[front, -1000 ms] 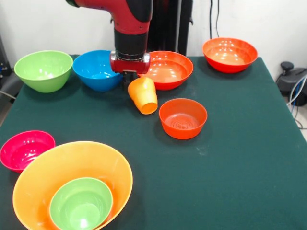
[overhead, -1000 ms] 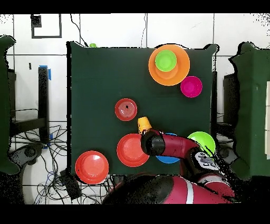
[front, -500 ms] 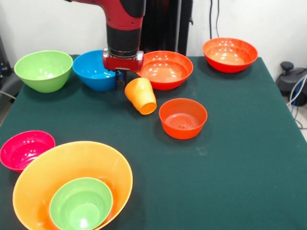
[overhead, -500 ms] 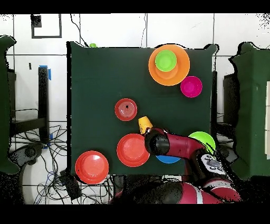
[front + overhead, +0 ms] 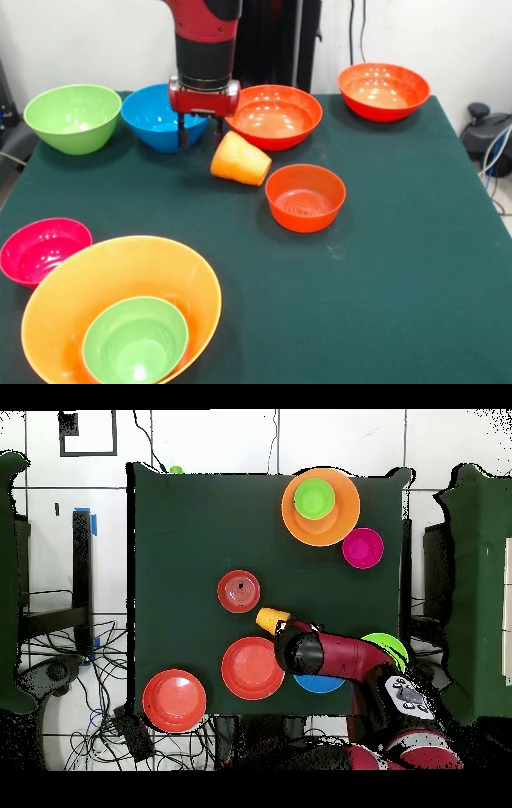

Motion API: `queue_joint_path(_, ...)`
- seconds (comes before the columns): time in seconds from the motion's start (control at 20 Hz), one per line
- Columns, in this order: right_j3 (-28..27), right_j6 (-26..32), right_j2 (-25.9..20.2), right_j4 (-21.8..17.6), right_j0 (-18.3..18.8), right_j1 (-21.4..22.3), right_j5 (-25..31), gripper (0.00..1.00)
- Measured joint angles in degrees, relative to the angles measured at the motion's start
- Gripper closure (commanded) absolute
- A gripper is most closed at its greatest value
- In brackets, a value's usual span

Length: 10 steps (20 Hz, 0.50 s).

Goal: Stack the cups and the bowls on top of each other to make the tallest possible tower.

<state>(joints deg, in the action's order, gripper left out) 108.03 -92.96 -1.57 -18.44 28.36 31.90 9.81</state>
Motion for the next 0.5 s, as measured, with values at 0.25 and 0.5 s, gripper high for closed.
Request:
queue_joint_path(0.25, 0.0, 0.0, -3.7, 0.0, 3.5, 0.8, 2.1, 0.0)
queue_joint_path(0.5, 0.0, 0.0, -11.1, 0.0, 10.9, 0.7, 2.3, 0.0)
